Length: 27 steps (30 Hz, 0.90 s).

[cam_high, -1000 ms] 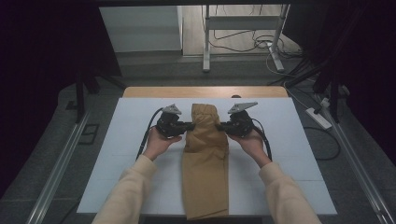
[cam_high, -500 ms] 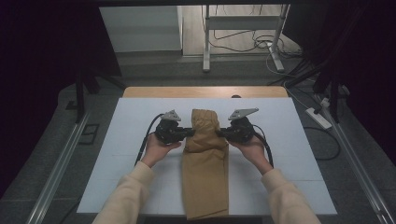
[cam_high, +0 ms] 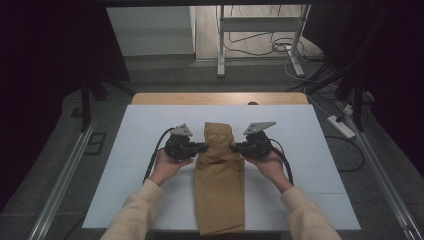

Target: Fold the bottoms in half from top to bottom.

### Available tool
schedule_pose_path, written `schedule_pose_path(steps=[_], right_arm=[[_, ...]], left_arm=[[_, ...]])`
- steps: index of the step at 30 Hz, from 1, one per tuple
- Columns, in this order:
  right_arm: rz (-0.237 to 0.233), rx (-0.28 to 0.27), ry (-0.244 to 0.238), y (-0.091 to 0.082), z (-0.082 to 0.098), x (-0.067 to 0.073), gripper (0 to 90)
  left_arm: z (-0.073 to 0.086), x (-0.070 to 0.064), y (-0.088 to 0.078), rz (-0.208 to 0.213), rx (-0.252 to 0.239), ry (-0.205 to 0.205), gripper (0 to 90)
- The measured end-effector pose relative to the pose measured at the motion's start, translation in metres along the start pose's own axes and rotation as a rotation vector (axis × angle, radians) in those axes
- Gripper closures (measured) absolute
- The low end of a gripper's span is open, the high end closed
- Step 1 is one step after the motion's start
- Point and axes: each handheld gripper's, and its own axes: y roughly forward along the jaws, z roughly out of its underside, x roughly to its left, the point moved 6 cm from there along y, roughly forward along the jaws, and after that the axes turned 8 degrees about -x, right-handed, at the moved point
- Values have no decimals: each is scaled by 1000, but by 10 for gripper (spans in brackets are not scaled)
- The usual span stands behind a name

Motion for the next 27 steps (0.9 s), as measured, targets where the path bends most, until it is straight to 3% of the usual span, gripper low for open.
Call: schedule_pose_path(steps=[27], right_arm=[[-29, 13, -14, -6, 10, 16, 832]], left_arm=[[13, -11, -6, 26, 19, 0, 840]])
